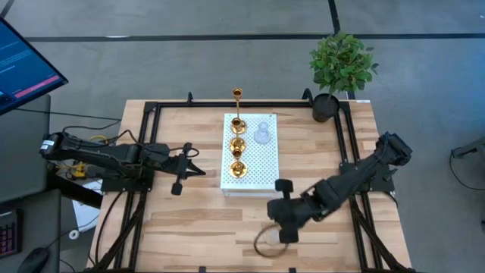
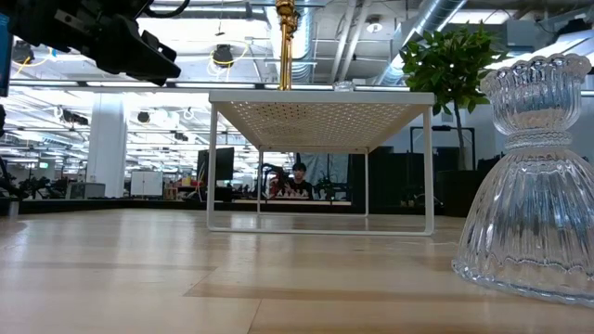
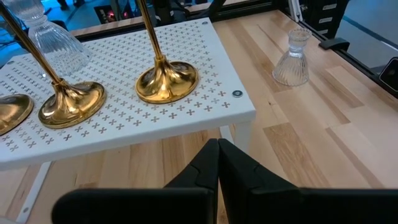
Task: Pick & Place candle stick holders
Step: Put the transparent candle holder on the shelf aligned with the other transparent candle holder
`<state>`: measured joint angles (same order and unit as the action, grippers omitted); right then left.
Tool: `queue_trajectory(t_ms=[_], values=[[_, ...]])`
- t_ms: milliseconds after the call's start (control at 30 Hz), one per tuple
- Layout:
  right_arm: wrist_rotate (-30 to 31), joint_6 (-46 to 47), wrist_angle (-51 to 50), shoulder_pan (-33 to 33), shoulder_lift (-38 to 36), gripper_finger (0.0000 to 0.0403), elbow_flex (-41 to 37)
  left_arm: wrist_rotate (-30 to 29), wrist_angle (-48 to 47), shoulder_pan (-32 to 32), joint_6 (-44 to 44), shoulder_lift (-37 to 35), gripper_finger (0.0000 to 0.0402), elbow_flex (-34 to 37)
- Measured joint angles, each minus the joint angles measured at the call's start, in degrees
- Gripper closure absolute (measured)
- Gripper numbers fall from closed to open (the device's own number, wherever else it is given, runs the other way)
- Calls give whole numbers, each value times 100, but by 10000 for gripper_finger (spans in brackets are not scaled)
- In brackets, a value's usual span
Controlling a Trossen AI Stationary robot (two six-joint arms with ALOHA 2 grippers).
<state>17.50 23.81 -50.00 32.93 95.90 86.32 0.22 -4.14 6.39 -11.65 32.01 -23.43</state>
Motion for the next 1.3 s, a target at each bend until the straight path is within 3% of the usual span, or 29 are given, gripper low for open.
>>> queue_trajectory(t_ms=[200,367,867,1100,1300], values=[[1111,1374,-13,659,-9,403,0,-1,18,2,11,0,394,1],[1604,2526,-19,1089,95,403,7,-1,19,1,40,0,394,1],[1578,4808,-46,1873,1200,403,2,-1,34,0,56,0,394,1],[1533,5327,6,2072,1318,403,-162,1,37,2,56,0,394,1],[1539,5650,756,2057,1321,403,-773,1,37,2,56,-2,394,1]])
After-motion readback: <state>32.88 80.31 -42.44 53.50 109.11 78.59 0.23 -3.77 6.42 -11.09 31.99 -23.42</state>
